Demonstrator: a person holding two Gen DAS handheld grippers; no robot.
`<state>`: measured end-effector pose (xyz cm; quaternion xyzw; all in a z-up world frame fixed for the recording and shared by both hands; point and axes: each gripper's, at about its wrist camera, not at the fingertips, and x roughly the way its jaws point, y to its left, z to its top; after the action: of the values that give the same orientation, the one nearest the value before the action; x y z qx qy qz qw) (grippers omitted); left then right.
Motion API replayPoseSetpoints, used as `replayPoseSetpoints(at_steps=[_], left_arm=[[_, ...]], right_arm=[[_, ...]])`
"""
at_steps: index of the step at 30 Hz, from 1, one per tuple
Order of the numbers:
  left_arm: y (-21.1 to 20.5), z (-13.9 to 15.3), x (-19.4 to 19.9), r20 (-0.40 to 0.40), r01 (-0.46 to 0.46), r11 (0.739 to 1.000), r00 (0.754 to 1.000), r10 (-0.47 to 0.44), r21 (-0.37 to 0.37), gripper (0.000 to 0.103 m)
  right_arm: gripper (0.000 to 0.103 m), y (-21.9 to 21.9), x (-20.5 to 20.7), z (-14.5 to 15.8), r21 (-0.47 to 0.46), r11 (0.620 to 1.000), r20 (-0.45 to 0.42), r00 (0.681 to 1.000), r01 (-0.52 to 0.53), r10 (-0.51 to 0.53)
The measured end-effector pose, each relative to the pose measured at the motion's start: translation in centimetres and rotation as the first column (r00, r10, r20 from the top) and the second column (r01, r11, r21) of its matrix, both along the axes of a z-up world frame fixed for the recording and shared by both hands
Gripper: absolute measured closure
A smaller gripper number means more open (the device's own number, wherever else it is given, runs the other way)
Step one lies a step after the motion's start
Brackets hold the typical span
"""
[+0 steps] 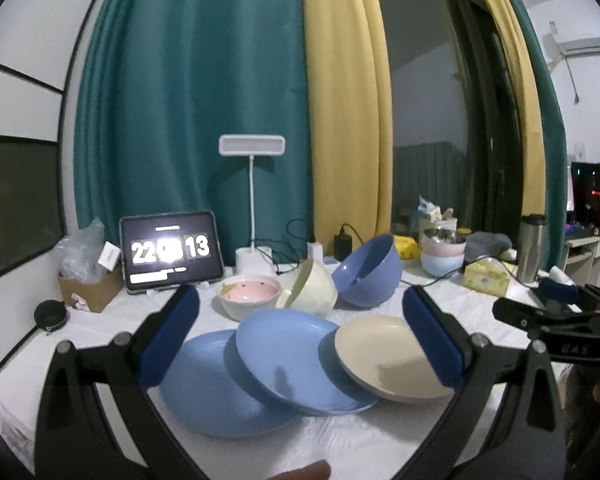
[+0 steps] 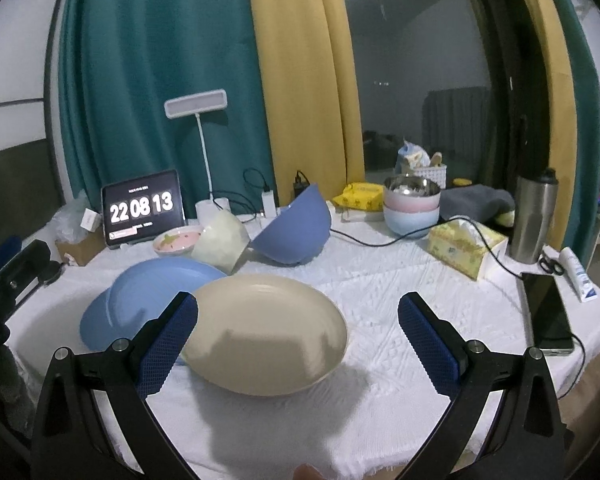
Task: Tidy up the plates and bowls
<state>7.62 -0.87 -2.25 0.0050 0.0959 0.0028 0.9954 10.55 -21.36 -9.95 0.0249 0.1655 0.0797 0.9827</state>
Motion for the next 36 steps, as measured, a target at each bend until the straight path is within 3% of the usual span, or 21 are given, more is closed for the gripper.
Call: replayPoseSetpoints(at_steps=[8, 20, 30, 32, 36], left_arm=[[-1.8, -2.1, 4.8, -0.097, 0.031, 0.999, 0.995, -0.028, 0.030, 0.001], [-4.9, -5.7, 9.9, -0.242, 0.097, 0.992, 0.967, -0.075, 0.082, 0.003], [-5.9, -8.4, 12.4, -0.353, 0.107, 0.990, 0.933, -0.066, 0.096, 0.023], [-6.0, -8.7, 12.7, -0.370, 0.106, 0.990, 0.927, -0.063, 0.096, 0.037], [-6.0, -9.6, 13.4, -0.414, 0.103, 0.990, 0.909, -0.057, 0.092, 0.052]], right_arm=[[0.000, -1.2, 4.4, -1.9, 0.019, 1.000, -0.070, 0.998, 0.005, -0.004], [0.002, -3.0, 9.2, -5.6, 0.077, 0.997, -0.193, 0.981, 0.026, -0.011], [0.026, -3.2, 11.9, -8.4, 0.129, 0.992, -0.306, 0.951, 0.003, 0.037], [0.032, -3.1, 12.1, -8.7, 0.134, 0.991, -0.315, 0.948, -0.003, 0.045], [0.051, -3.4, 12.4, -9.0, 0.147, 0.989, -0.331, 0.942, -0.008, 0.056]])
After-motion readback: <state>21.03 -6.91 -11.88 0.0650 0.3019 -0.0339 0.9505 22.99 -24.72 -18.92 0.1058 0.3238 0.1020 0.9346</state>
